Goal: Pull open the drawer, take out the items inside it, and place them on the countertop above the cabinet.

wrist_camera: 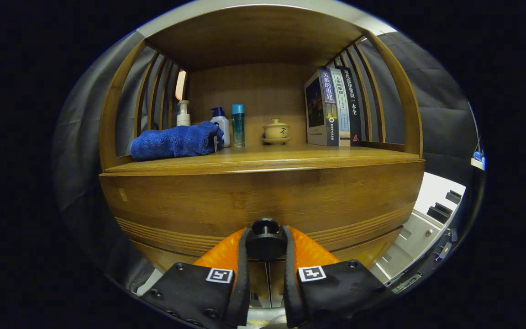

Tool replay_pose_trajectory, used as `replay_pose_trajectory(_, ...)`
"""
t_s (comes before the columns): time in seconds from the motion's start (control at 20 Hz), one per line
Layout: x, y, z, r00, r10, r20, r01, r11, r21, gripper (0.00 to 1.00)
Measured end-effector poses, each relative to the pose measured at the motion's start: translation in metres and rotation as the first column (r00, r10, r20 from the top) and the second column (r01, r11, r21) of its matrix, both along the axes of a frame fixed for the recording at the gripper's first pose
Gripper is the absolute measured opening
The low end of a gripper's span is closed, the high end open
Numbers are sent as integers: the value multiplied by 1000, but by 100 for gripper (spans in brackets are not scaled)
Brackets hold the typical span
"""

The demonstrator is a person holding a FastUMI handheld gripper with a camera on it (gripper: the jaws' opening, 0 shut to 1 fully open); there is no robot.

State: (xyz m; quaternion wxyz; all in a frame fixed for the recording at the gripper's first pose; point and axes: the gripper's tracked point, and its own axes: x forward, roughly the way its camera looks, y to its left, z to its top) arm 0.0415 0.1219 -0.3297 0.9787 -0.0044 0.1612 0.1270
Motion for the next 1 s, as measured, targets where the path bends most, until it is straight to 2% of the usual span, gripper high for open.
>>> replay_pose_trajectory(0.05, 2, 1, -1, 1000, 1, -8, -1, 1000, 4, 39)
replay_pose_trajectory(0.1, 4, 2, -1, 1000, 2, -14, -2, 1000, 11, 34)
replay_pose_trajectory(0.35, -12, -4, 1, 999, 18, -33, -18, 1000, -6, 34)
replay_pose_trajectory(0.75, -65, -18, 7, 999, 19, -35, -18, 999, 28, 34)
replay_pose_trajectory(1.0, -100, -26, 6, 998, 30, -47, -29, 1000, 11, 34)
